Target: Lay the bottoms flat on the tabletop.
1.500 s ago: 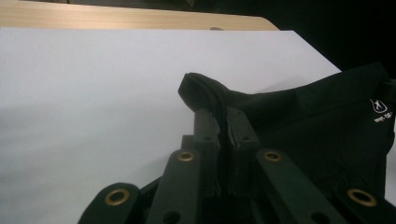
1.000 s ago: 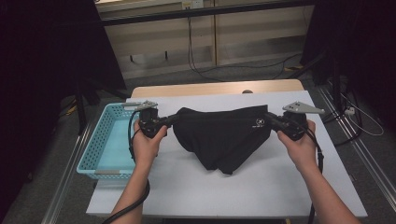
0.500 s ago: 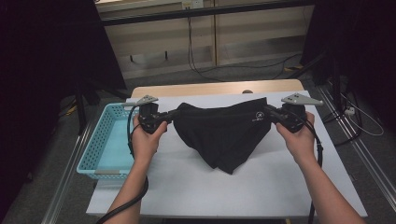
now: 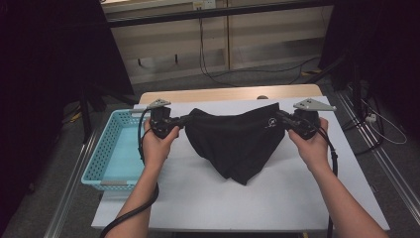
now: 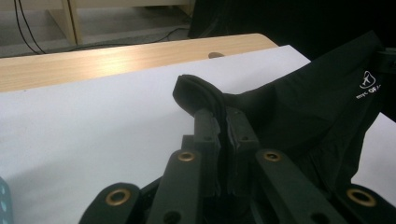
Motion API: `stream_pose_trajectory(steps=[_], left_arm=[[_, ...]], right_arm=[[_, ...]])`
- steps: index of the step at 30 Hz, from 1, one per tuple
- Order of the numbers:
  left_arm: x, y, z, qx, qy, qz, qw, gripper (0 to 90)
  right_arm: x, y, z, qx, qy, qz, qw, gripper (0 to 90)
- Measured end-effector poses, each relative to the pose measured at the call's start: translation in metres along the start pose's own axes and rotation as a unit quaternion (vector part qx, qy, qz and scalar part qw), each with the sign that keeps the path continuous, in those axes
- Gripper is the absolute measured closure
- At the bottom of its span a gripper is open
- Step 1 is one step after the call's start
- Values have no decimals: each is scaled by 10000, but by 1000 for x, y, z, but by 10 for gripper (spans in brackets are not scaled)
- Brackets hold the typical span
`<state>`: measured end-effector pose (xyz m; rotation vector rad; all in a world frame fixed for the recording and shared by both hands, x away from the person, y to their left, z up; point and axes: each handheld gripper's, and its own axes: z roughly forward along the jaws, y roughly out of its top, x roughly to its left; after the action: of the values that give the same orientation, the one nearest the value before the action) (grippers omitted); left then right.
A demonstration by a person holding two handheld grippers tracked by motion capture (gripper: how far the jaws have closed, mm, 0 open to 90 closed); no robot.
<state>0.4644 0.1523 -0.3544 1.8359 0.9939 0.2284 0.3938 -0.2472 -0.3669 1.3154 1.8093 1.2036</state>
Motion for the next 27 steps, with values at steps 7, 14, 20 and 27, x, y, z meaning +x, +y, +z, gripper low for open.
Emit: stream_pose_trajectory(steps=[7, 14, 20, 27], left_arm=[[11, 19, 18, 88, 23, -41, 10000, 849], [28, 71, 47, -251, 419, -150, 9987, 802], [23, 49, 69, 121, 445, -73, 9989, 288], [12, -2, 65, 405, 318, 72, 9986, 200]], right_arm=[[-15, 7, 20, 107, -54, 95, 9999, 852], [-37, 64, 75, -311, -428, 302, 9981, 732], [-26, 56, 95, 228, -310, 306, 9988, 393], [-3, -6, 71, 687, 74, 43, 9976, 353]])
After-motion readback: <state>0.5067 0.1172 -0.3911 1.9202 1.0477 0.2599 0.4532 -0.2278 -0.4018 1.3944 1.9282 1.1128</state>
